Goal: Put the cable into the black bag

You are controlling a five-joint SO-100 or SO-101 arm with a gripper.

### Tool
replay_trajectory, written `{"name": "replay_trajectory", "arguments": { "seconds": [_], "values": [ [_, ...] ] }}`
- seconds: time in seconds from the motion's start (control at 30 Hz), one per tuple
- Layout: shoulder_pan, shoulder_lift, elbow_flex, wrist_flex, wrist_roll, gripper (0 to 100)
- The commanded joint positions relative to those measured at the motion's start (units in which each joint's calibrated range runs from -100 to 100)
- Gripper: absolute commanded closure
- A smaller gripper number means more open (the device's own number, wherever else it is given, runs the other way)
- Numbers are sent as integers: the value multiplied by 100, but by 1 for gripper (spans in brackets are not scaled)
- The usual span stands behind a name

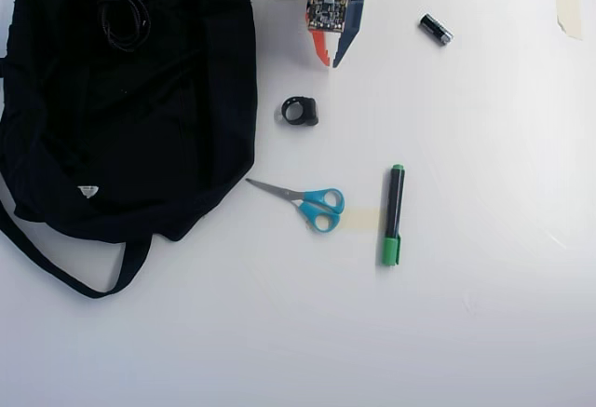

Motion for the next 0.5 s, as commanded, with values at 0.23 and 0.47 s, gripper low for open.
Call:
{"name": "replay_trajectory", "arguments": {
  "seconds": [0.23, 0.47],
  "values": [
    [-10, -58, 219, 35, 0, 98],
    [5, -50, 219, 35, 5, 98]
  ]
}}
